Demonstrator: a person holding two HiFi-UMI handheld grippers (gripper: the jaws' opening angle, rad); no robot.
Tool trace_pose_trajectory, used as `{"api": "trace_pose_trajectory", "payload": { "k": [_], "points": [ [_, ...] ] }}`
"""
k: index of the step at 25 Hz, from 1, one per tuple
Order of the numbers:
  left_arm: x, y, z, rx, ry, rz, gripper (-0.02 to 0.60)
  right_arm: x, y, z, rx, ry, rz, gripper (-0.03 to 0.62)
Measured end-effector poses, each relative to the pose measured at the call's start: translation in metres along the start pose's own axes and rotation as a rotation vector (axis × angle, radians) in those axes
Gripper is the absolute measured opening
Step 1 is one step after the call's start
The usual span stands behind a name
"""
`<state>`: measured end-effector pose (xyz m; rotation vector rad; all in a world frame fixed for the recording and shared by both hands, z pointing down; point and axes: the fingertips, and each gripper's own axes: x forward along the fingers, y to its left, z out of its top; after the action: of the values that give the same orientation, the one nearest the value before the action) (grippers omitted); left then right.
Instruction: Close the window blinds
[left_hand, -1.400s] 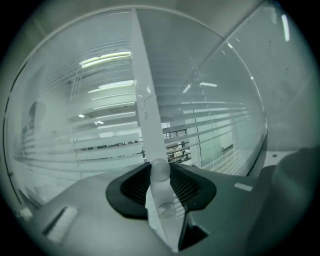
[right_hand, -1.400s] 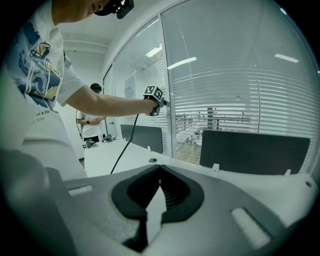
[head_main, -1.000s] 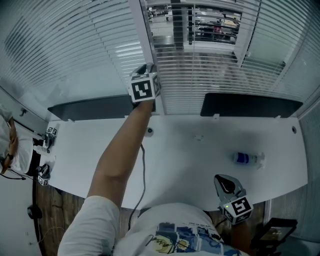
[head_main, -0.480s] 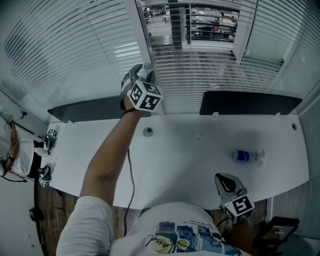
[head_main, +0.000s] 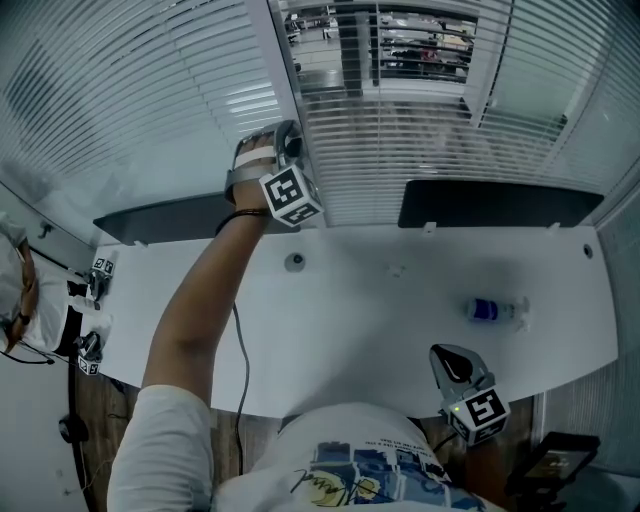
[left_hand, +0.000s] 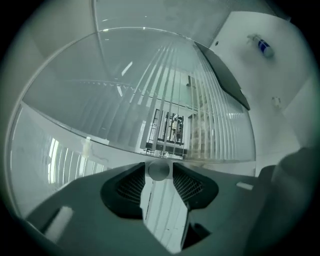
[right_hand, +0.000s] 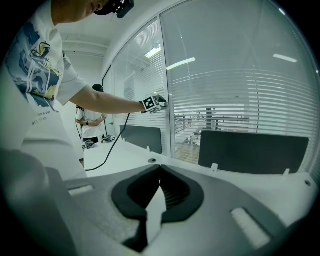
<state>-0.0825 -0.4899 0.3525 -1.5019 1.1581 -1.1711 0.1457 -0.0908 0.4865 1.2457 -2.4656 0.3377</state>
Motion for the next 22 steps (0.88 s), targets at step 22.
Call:
{"api": "trace_pose_trajectory", "payload": {
  "k": [22],
  "points": [
    [-0.004, 0.015, -0.005, -0.636, -0.014, -0.023, 0.124, 0.006, 0.000, -0.003, 0.014, 0.014, 0.003, 0.003]
  ]
}}
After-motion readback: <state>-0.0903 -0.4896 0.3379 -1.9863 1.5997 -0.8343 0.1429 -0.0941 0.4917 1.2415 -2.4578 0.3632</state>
